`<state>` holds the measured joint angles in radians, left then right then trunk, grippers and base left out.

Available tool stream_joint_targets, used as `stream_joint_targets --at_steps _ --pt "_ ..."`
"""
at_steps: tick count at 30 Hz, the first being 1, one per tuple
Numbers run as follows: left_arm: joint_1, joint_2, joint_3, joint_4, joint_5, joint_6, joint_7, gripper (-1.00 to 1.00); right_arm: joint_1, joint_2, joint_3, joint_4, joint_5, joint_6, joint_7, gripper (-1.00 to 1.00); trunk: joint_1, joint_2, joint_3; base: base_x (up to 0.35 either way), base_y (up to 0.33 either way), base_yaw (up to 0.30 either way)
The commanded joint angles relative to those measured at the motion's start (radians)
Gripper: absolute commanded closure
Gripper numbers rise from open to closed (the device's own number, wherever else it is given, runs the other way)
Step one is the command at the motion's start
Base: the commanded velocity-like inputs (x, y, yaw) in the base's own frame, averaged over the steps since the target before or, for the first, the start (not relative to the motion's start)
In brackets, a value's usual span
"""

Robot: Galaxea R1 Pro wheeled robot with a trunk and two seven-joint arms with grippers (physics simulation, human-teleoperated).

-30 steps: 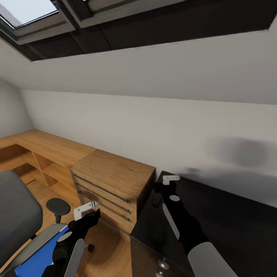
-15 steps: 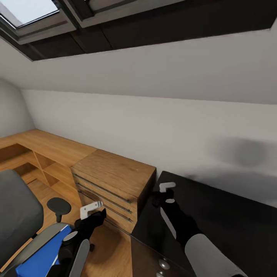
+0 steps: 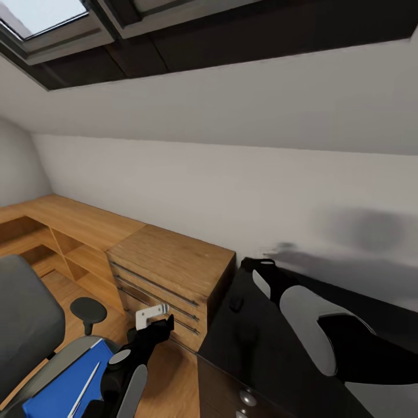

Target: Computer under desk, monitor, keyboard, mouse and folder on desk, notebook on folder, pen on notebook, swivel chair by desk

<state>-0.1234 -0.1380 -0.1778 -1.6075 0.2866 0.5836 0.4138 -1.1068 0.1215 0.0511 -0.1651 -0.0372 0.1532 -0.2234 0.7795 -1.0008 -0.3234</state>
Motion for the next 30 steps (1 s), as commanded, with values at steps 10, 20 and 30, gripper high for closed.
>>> stream_joint_targets --at_steps 10,20,30 --pt "-0.001 0.001 0.001 -0.001 0.010 0.001 0.011 -1.00 -0.004 0.018 0.003 0.021 -0.005 0.008 0.004 -1.00 0.039 -0.071 -0.033 0.000 0.000 0.000" --pt "-0.001 0.000 0.003 0.005 0.011 0.001 0.014 -1.00 -0.002 0.023 0.004 0.024 -0.041 0.007 0.053 -1.00 0.077 -0.141 -0.064 0.000 0.000 0.000" --pt "-0.001 -0.001 0.002 0.010 0.012 0.001 0.014 -1.00 -0.002 0.022 0.003 0.022 -0.069 0.008 0.058 -1.00 0.115 -0.211 -0.095 0.000 0.000 0.000"
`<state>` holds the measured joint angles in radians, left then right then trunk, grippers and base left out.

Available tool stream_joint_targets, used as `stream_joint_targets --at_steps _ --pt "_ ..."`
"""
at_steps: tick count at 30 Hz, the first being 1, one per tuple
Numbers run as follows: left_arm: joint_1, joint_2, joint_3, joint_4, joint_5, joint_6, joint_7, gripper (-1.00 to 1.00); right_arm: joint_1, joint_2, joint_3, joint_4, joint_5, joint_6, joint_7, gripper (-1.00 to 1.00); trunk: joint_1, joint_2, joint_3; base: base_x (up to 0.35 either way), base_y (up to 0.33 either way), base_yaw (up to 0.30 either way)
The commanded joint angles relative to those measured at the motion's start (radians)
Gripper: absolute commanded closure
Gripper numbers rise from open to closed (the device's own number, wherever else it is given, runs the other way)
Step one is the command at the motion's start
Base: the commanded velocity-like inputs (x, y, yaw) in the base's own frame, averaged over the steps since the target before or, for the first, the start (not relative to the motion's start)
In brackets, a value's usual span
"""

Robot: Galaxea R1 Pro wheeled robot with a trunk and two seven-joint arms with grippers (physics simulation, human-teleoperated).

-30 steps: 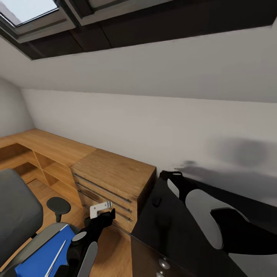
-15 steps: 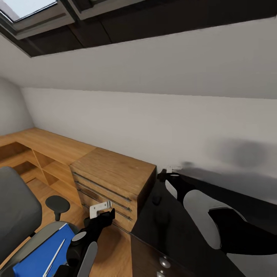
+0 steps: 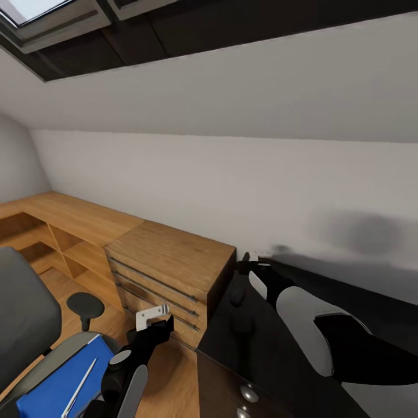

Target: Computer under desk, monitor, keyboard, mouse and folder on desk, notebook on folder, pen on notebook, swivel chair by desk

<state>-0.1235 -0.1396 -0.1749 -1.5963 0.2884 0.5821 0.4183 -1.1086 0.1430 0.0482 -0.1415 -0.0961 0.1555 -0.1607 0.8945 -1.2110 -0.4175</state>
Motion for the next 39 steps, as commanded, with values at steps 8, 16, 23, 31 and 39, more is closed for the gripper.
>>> stream_joint_targets --at_steps 8,16,23,31,39 --pt "-0.001 0.000 -0.001 0.000 0.011 0.002 0.010 -1.00 0.000 0.001 0.006 -0.003 -0.045 0.006 -0.006 -1.00 0.031 -0.057 -0.026 0.000 0.000 0.000" --pt "-0.001 0.000 0.001 0.000 0.010 0.002 0.010 -1.00 0.000 0.002 0.007 -0.004 -0.056 0.006 -0.005 -1.00 0.061 -0.113 -0.051 0.000 0.000 0.000" --pt "-0.001 0.000 0.002 0.000 0.009 0.002 0.010 -1.00 0.000 0.004 0.006 -0.004 -0.057 0.006 -0.005 -1.00 0.088 -0.162 -0.073 0.000 0.000 0.000" --pt "-0.001 0.000 0.002 0.000 0.009 0.002 0.010 -1.00 0.000 0.003 0.006 -0.004 -0.057 0.007 -0.002 -1.00 0.119 -0.218 -0.098 0.000 0.000 0.000" --pt "-0.001 0.000 0.002 0.000 0.009 0.002 0.010 -1.00 0.000 0.003 0.005 -0.003 -0.057 0.007 0.000 -1.00 0.150 -0.274 -0.123 0.000 0.000 0.000"
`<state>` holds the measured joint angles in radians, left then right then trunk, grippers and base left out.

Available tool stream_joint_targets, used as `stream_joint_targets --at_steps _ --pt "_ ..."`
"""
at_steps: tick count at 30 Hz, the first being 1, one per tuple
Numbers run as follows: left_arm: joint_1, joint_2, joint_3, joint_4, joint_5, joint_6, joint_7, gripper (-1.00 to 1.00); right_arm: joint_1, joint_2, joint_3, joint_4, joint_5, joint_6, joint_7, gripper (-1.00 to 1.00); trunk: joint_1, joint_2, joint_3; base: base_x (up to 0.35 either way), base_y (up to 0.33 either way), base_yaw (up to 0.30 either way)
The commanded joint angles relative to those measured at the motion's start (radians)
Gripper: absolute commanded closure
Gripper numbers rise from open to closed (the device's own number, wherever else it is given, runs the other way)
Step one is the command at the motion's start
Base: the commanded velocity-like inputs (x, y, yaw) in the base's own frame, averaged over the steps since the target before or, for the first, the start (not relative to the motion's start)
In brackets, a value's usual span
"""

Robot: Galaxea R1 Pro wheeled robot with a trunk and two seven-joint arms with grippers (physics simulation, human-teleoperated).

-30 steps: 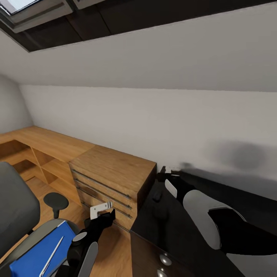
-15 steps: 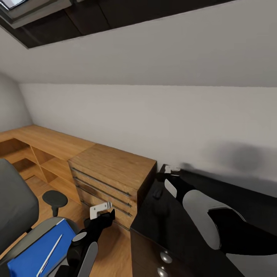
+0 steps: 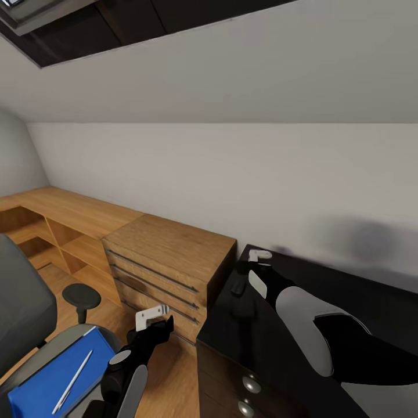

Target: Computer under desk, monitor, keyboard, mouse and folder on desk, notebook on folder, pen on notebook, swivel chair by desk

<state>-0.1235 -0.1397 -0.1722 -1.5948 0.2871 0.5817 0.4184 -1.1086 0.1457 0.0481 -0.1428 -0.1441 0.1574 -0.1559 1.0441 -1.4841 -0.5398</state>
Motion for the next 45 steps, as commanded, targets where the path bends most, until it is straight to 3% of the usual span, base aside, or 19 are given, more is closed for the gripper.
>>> stream_joint_targets --at_steps 1,15,45 --pt "-0.001 0.000 -0.001 -0.001 0.010 0.003 0.010 -1.00 0.000 0.000 0.006 -0.002 -0.010 0.005 -0.004 -1.00 0.004 -0.008 -0.004 0.000 0.000 0.000" --pt "-0.001 0.000 -0.003 -0.001 0.010 0.002 0.010 -1.00 0.000 -0.001 0.006 -0.001 -0.010 0.009 -0.003 -1.00 0.058 -0.106 -0.048 0.000 0.000 0.000" --pt "-0.002 0.006 -0.007 -0.001 0.009 0.000 0.007 -1.00 0.000 0.005 0.007 0.003 -0.025 0.010 -0.002 -1.00 0.058 -0.106 -0.048 0.000 0.016 0.000"
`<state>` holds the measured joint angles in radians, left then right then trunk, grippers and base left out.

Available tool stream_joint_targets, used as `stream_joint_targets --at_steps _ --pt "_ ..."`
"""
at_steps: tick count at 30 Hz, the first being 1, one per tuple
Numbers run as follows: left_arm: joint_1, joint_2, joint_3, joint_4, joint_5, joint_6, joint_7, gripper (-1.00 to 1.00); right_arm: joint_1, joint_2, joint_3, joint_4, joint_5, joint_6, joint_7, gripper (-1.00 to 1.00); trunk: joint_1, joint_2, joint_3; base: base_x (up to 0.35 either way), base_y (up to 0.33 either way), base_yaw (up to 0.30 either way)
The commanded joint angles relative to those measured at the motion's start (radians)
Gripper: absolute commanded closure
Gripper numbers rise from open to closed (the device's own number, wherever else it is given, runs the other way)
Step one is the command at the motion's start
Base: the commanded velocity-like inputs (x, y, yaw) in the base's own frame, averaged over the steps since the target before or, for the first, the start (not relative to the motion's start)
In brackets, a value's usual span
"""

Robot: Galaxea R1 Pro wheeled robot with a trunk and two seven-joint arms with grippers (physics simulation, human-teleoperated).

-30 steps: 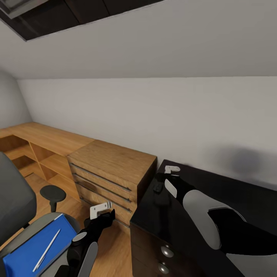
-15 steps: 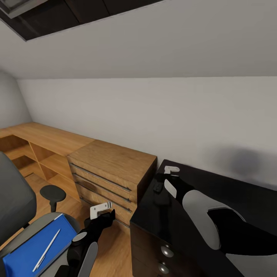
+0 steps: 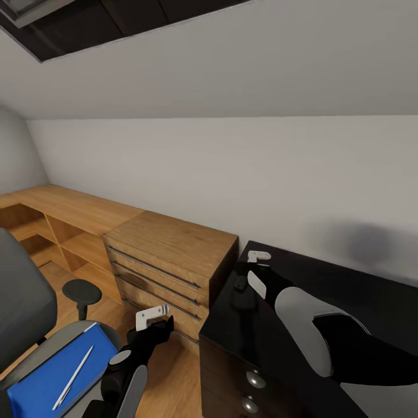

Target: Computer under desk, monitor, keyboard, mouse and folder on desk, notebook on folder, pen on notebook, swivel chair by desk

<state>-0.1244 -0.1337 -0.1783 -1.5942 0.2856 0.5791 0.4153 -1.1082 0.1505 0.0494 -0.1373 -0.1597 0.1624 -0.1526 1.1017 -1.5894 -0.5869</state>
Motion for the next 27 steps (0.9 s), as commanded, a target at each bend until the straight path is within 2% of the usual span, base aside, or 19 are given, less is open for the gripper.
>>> stream_joint_targets --at_steps 1,8,20,25,27 --pt "-0.001 0.000 -0.001 -0.001 0.010 0.002 0.010 -1.00 0.000 0.000 0.006 -0.002 -0.009 0.006 -0.006 -1.00 0.000 -0.001 -0.001 0.000 0.011 0.000" --pt "-0.001 -0.002 -0.002 -0.002 0.012 0.000 0.010 -1.00 -0.001 0.000 0.006 -0.002 -0.010 0.007 -0.007 -1.00 0.000 -0.001 -0.001 0.000 0.005 0.000" --pt "-0.001 -0.006 -0.003 -0.003 0.012 -0.001 0.013 -1.00 -0.001 0.000 0.006 -0.002 -0.021 0.009 -0.007 -1.00 0.046 -0.085 -0.039 0.000 0.000 0.000" --pt "-0.001 -0.006 -0.003 -0.003 0.012 -0.001 0.013 -1.00 0.000 0.000 0.006 -0.002 -0.021 0.009 -0.007 -1.00 0.046 -0.085 -0.039 0.000 0.000 0.000" --pt "-0.001 -0.006 -0.003 -0.003 0.012 -0.001 0.013 -1.00 0.000 0.001 0.006 -0.002 -0.021 0.009 -0.007 -1.00 0.054 -0.099 -0.045 0.000 0.000 0.000"
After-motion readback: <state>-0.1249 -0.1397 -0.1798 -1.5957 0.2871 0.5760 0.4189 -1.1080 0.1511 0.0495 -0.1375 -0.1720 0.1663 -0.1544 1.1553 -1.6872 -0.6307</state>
